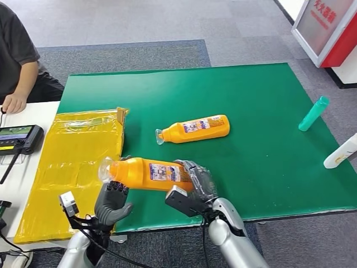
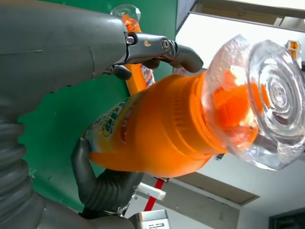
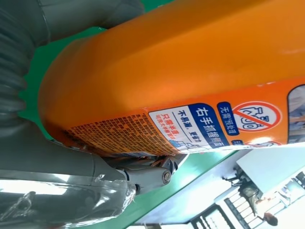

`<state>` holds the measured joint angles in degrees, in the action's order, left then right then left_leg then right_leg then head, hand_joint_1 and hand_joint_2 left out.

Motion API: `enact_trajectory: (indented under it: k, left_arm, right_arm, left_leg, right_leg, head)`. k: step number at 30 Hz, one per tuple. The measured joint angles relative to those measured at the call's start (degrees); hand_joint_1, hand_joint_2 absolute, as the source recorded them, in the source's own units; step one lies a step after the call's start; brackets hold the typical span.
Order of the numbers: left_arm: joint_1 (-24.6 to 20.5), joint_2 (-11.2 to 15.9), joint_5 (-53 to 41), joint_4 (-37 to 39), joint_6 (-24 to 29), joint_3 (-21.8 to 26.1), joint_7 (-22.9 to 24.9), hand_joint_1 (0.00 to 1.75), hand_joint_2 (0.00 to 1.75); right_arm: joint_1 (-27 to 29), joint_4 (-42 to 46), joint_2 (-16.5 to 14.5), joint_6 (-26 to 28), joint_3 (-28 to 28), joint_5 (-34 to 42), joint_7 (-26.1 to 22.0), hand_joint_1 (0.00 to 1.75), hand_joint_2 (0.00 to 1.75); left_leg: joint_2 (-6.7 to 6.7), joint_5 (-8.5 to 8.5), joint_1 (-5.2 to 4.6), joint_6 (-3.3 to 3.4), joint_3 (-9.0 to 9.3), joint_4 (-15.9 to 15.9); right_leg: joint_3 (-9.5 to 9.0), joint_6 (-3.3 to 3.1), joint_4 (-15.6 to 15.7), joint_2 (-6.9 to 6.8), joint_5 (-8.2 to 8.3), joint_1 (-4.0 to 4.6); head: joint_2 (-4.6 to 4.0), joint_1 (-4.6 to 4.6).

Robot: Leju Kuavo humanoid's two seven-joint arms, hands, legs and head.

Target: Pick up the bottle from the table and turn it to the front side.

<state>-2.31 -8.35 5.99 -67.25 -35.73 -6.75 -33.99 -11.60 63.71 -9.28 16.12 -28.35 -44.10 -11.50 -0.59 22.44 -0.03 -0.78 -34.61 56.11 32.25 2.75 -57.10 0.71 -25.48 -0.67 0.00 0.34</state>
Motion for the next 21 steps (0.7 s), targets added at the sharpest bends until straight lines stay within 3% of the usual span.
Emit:
enact_trajectory:
  k: [11, 15, 17, 18, 19, 21]
  left_arm:
    - [-0.03, -0.69, 1.23, -0.74, 2.55, -1.44, 1.69, 0.0, 1.75]
    - [-0.03, -0.83, 1.21, -0.75, 3.13, -1.6, 1.84, 0.28, 1.75]
    - [-0.04, -0.83, 1.11, -0.75, 3.63, -1.8, 2.06, 0.33, 1.75]
    - [-0.05, -0.83, 1.05, -0.75, 3.88, -1.93, 2.14, 0.47, 1.75]
    - [-0.05, -0.83, 0.98, -0.75, 4.12, -2.06, 2.21, 0.74, 1.75]
    - [-0.06, -0.83, 0.9, -0.77, 4.42, -2.19, 2.23, 1.42, 1.75]
  right_arm:
    - [0.02, -0.96, -0.94, 1.73, -1.4, -2.3, 0.32, 1.75, 1.75]
    - [0.03, -0.96, -1.02, 1.74, -1.8, -2.32, 0.33, 1.75, 1.75]
    - [0.03, -0.95, -1.03, 1.74, -2.01, -2.3, 0.33, 1.75, 1.75]
    - [0.04, -0.94, -1.03, 1.74, -2.1, -2.29, 0.32, 1.75, 1.75]
    - [0.05, -0.92, -1.03, 1.75, -2.19, -2.28, 0.31, 1.75, 1.75]
    - [0.1, -0.82, -1.03, 1.76, -2.3, -2.28, 0.28, 1.75, 1.75]
  left_leg:
    - [0.0, 0.0, 0.0, 0.0, 0.0, 0.0]
    - [0.0, 0.0, 0.0, 0.0, 0.0, 0.0]
    - [0.0, 0.0, 0.0, 0.0, 0.0, 0.0]
    - [0.0, 0.0, 0.0, 0.0, 0.0, 0.0]
    - [0.0, 0.0, 0.0, 0.0, 0.0, 0.0]
    - [0.0, 0.0, 0.0, 0.0, 0.0, 0.0]
  right_leg:
    - [0.01, 0.0, 0.0, 0.0, 0.0, 0.0]
    - [0.01, 0.0, 0.0, 0.0, 0.0, 0.0]
    - [0.01, 0.0, 0.0, 0.0, 0.0, 0.0]
    - [0.01, 0.0, 0.0, 0.0, 0.0, 0.0]
    - [0.01, 0.0, 0.0, 0.0, 0.0, 0.0]
    - [0.01, 0.0, 0.0, 0.0, 0.0, 0.0]
  head:
    - [0.0, 0.01]
    - [0.0, 0.0]
    - [0.0, 0.01]
    - [0.0, 0.01]
    - [0.0, 0.01]
    - [0.0, 0.01]
